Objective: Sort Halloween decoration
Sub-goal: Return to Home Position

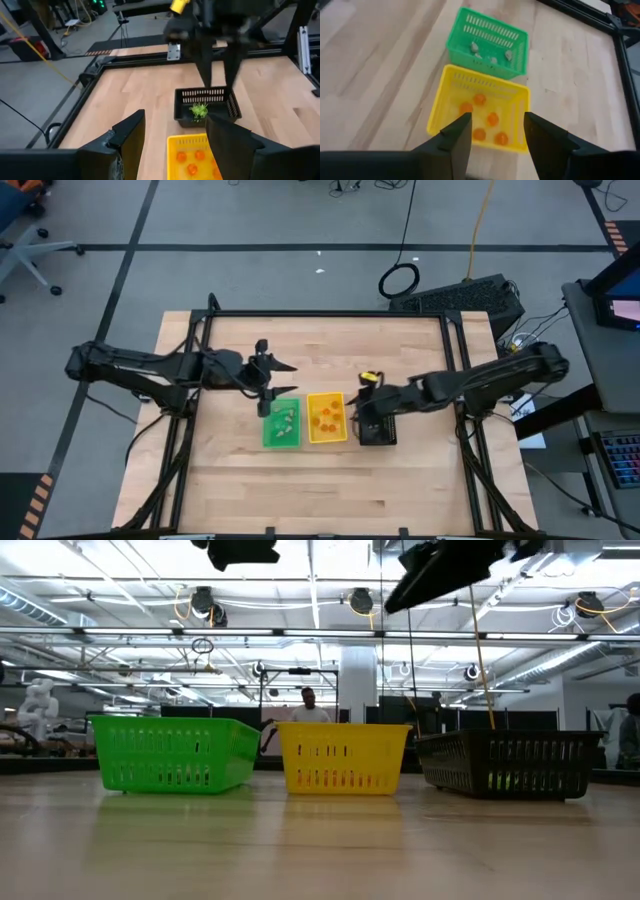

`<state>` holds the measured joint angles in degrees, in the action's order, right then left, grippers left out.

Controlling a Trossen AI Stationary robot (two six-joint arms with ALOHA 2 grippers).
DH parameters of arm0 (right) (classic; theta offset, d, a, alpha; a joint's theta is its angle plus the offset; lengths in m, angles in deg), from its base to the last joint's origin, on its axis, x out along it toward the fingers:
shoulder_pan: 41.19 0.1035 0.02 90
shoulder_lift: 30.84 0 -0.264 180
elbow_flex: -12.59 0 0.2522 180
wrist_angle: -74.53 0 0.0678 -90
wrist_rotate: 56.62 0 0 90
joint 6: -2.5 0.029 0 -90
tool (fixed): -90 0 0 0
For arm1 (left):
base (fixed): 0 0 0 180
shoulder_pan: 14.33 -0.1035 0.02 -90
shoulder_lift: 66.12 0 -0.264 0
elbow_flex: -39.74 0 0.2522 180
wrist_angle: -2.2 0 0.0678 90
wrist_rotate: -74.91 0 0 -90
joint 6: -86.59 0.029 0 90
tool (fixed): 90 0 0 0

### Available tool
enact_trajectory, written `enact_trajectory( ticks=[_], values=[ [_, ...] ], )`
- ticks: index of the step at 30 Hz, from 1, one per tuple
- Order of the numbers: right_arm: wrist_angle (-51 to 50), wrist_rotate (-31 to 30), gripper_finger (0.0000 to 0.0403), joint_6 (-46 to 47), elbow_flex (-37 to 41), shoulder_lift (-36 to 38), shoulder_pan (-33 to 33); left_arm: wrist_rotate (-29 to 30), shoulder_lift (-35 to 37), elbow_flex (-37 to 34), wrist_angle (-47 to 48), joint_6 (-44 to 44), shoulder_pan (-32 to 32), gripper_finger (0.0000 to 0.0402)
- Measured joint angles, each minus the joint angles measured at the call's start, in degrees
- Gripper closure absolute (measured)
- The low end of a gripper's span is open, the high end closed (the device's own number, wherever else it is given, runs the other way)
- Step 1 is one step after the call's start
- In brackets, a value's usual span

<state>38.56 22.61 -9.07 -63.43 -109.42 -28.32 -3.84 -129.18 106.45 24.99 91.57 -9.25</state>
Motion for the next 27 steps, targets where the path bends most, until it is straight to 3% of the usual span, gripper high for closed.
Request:
enact_trajectory(
  ticks=[6, 17, 23, 27],
  values=[
    [-0.5, 0.4, 0.0283, 0.8, 4.8, 10.1, 0.4, -0.4, 1.3, 0.0, 1.1, 2.6, -0.7, 0.0205],
    [7.9, 0.2, 0.0362, 3.4, 18.0, 23.7, 0.4, -1.0, 0.5, -2.2, 0.1, -1.7, -0.5, 0.0326],
    [13.9, -0.2, 0.0396, 4.0, 25.4, 27.9, 0.4, -3.8, 0.5, -10.4, -9.1, -3.6, -0.5, 0.0394],
    [16.3, -4.4, 0.0400, 4.8, 29.2, 29.1, 0.4, -5.6, 0.5, -15.5, -17.6, -3.0, -0.5, 0.0392]
  ],
)
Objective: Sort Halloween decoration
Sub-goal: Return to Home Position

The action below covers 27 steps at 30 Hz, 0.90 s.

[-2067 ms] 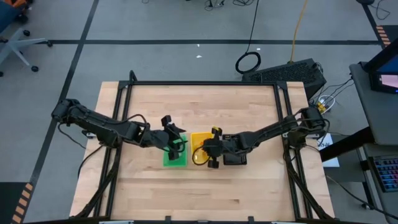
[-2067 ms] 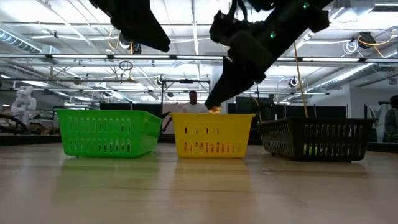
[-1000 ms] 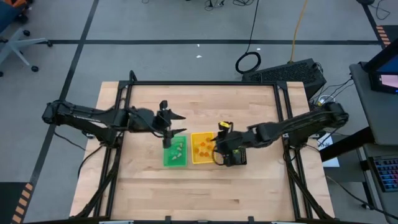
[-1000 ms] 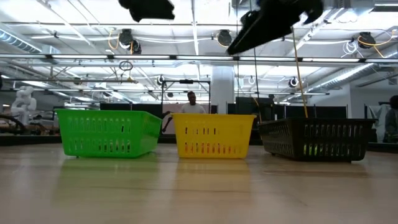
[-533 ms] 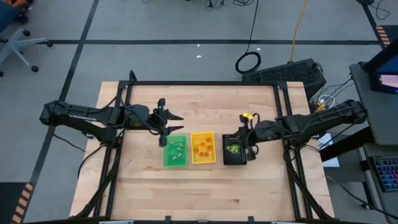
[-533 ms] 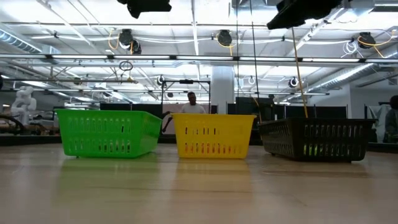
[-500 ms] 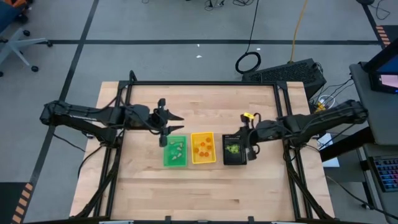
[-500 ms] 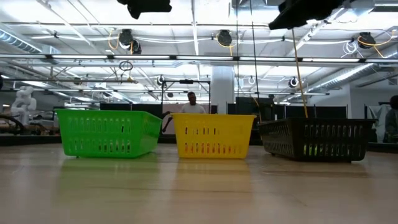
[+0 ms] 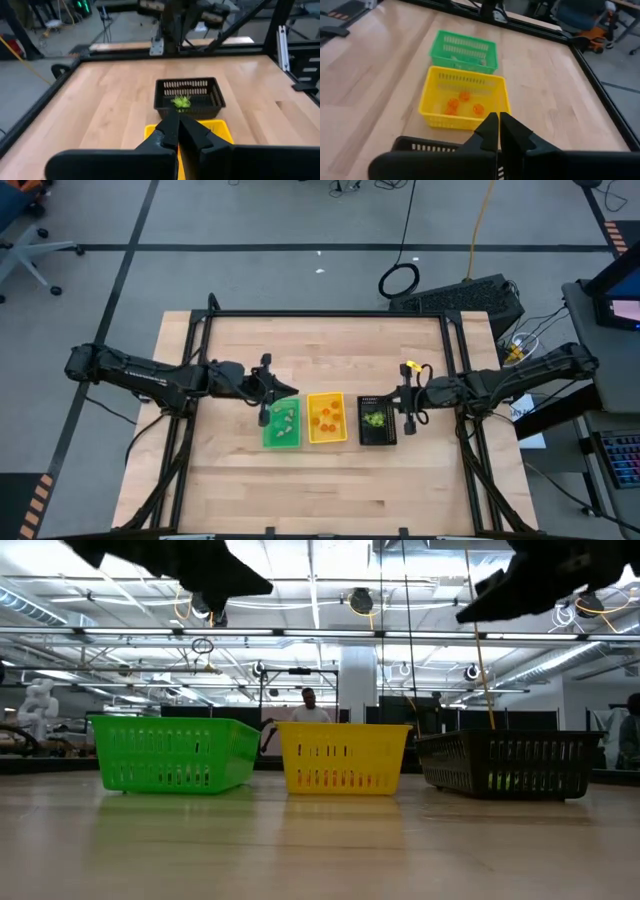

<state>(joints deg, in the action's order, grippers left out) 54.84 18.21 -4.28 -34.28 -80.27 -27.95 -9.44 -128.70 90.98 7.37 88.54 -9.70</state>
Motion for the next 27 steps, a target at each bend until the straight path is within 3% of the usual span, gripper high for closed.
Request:
enact_trajectory(
  ticks=[8, 16, 27],
  values=[
    [8.8, -1.2, 0.0402, -0.1, 6.3, 0.2, 0.0, 0.1, 0.0, -9.1, -13.0, 0.9, -1.3, 0.0400],
    [10.1, 2.3, 0.0402, 1.5, 10.0, 0.6, 0.0, 0.1, 0.0, -16.6, -20.9, -0.5, -2.4, 0.0400],
    [16.0, 1.8, 0.0403, 3.2, 14.2, 0.8, 0.0, -1.2, 0.0, -24.0, -30.2, -3.1, -2.4, 0.0400]
  ],
)
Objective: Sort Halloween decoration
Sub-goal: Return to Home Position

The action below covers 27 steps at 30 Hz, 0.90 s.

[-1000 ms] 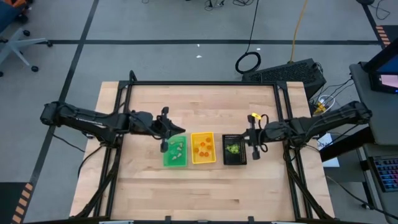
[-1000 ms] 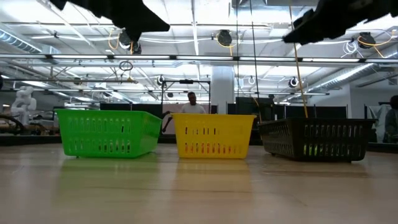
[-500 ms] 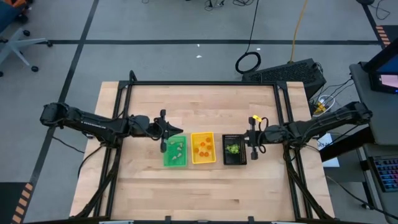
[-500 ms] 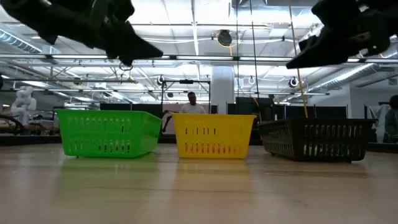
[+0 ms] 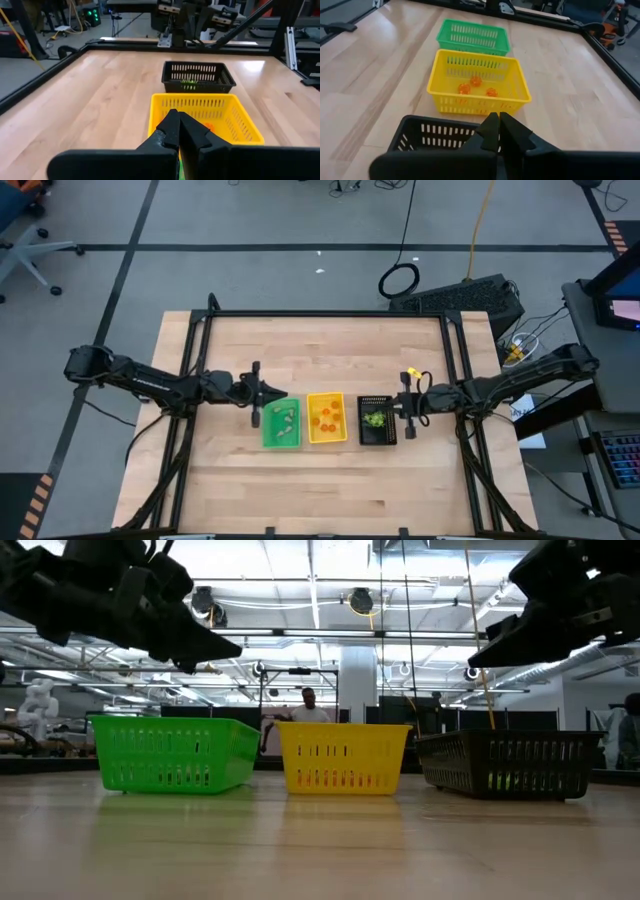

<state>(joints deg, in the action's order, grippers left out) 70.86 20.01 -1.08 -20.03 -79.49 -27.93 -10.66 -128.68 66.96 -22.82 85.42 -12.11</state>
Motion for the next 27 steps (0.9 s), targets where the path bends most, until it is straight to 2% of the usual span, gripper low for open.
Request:
enact_trajectory(
  ticks=[14, 21, 27],
  values=[
    [2.1, 0.0, 0.0403, 0.6, 1.8, 0.2, 0.0, -0.1, 0.1, -9.1, -13.3, -1.4, 0.0, 0.0400],
    [2.2, 0.0, 0.0403, -0.7, 2.3, 2.7, 0.0, -0.1, 0.2, -12.2, -16.3, -2.9, 0.0, 0.0400],
    [6.9, 1.3, 0.0403, 0.0, 7.5, 6.6, 0.0, -0.1, 0.2, -13.1, -16.5, -3.0, 0.0, 0.0400]
  ],
)
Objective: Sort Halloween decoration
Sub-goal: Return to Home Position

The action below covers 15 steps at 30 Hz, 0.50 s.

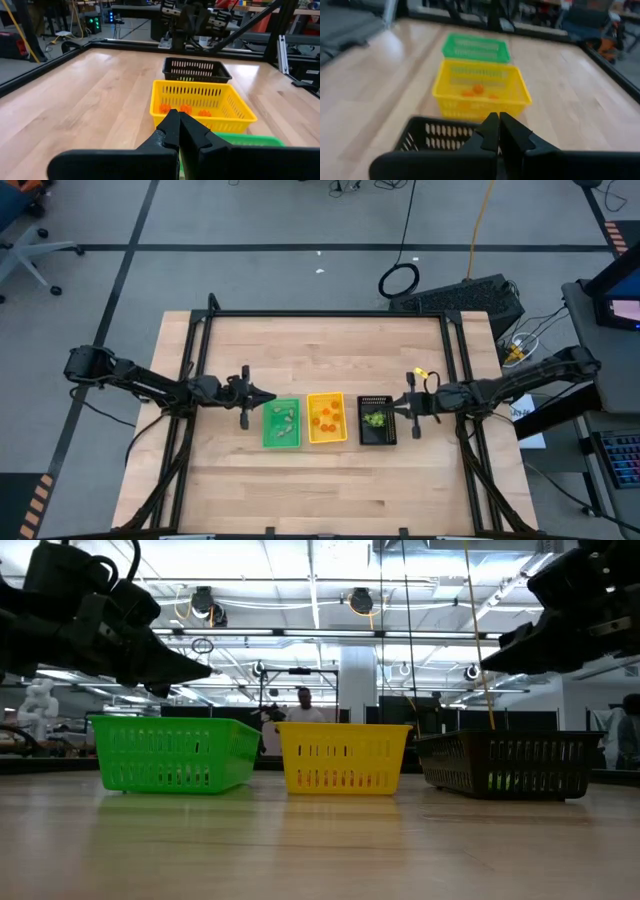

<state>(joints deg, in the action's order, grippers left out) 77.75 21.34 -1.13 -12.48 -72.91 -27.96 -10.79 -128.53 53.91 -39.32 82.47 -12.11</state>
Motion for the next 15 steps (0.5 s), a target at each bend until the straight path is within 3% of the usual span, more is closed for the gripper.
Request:
enact_trajectory(
  ticks=[4, 15],
  values=[
    [4.2, 1.8, 0.0403, -0.1, 2.8, 1.9, 0.0, -0.2, 0.0, 0.0, -0.2, 0.1, 0.0, 0.0400],
    [4.2, 6.4, 0.0403, -1.2, 6.3, 5.0, 0.0, -3.7, 0.0, -0.1, -1.3, 0.4, 0.0, 0.0400]
  ],
)
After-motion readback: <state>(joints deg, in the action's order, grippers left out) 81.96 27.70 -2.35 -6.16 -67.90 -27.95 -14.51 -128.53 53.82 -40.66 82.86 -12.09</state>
